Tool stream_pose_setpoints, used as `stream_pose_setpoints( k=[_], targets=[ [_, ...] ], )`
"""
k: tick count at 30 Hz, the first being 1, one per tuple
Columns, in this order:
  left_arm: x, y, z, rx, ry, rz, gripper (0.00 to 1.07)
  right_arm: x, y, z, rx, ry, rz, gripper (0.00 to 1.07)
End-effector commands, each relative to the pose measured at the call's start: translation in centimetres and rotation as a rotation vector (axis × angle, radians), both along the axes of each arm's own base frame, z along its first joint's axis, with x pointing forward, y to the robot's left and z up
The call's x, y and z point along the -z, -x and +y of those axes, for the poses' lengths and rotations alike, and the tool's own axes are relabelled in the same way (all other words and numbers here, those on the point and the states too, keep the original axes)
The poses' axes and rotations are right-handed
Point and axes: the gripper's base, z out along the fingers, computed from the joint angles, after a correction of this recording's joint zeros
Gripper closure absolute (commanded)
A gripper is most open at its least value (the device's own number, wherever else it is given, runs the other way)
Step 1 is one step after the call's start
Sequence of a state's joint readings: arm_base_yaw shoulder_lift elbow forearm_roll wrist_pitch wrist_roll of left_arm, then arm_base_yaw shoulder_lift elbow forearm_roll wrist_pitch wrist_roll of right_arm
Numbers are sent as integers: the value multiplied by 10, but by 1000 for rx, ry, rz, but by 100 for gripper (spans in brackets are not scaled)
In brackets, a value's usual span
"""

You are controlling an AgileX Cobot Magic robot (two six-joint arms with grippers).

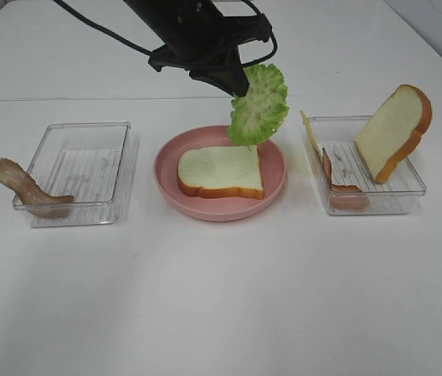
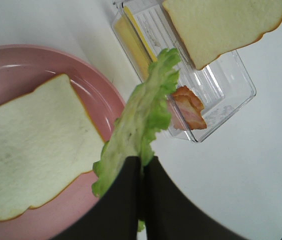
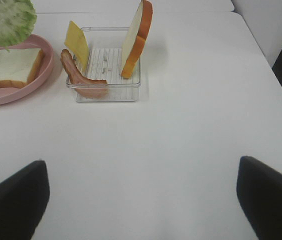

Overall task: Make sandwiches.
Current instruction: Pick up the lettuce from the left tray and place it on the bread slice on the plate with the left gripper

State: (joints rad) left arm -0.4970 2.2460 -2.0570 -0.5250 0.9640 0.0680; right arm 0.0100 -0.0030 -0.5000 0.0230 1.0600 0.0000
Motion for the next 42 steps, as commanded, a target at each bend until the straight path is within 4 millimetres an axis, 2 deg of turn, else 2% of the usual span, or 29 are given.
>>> stream_pose_setpoints(
  k=[1,5,9,15,22,30,36,42],
  targets=[
    [5,-1,-10,-12,38,3,107,0,1,-1,6,-1,-16,13],
    [22,-2,-22,-22,79,38,107,0,1,-1,6,-1,-16,13],
    [35,-3,-25,-24,77,68,107,0,1,-1,6,-1,-16,13],
    [46,-4,-25,-19,50,75,107,0,1,-1,6,-1,-16,13],
    [66,-8,-15,-30,-94,86,107,0,1,-1,6,-1,-16,13],
    [74,-12,-3,-77,-228,64,107,0,1,-1,6,-1,-16,13],
    [75,-11,-1,-120,-246,98,107,0,1,-1,6,-1,-16,13],
    [75,-14,-1,-124,-250,60,107,0,1,-1,6,-1,-16,13]
  ],
)
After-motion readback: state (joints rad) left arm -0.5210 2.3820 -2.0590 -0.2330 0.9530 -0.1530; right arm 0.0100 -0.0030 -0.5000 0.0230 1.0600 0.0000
